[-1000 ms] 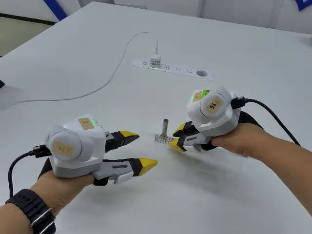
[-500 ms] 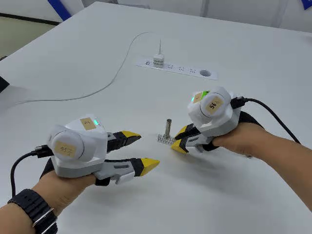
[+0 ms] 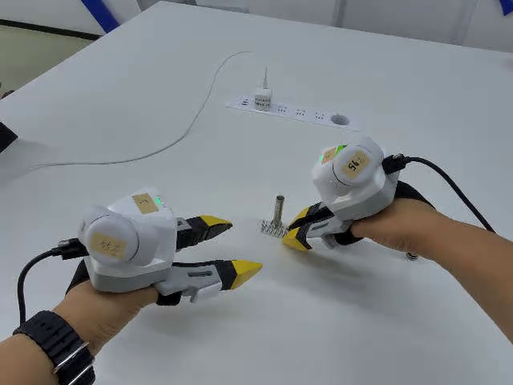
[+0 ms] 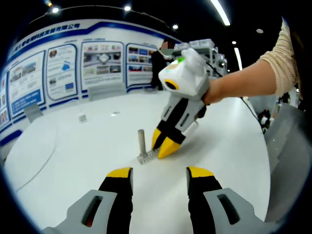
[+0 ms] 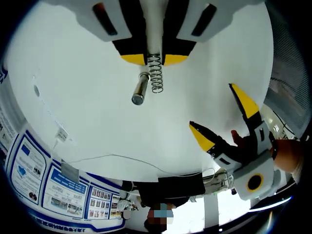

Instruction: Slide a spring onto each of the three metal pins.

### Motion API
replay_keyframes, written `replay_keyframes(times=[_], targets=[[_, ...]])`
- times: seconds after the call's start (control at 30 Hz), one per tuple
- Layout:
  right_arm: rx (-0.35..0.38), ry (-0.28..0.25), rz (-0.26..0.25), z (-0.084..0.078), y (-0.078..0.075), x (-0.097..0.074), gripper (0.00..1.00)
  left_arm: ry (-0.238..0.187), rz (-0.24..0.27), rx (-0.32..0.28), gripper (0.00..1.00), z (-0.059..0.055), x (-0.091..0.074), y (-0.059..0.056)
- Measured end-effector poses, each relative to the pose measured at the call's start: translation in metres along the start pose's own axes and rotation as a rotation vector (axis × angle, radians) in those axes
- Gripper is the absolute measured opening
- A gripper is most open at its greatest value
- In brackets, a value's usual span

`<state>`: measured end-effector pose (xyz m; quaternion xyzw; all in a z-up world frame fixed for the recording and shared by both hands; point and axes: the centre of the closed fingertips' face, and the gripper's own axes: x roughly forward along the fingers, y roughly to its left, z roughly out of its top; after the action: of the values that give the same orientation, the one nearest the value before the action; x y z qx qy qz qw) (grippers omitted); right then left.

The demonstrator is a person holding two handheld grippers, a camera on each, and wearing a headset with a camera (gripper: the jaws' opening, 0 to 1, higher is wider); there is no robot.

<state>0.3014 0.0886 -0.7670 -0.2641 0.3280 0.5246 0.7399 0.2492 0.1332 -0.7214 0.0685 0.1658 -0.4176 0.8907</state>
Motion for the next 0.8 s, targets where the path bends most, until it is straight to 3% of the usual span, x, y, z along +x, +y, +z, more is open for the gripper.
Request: replay_keyframes(times=[0.53,0.8], targets=[[0.001,0.009,-0.010,0.001,0.001,0.001,0.12,0.000,0.001,0.000,0.44,0.000,-0.001,0.000],[-0.003,0.005,0.002,0.002,0.010,-0.005,0.12,0.004,0.002,0.007,0.44,-0.001,-0.002,0.000]])
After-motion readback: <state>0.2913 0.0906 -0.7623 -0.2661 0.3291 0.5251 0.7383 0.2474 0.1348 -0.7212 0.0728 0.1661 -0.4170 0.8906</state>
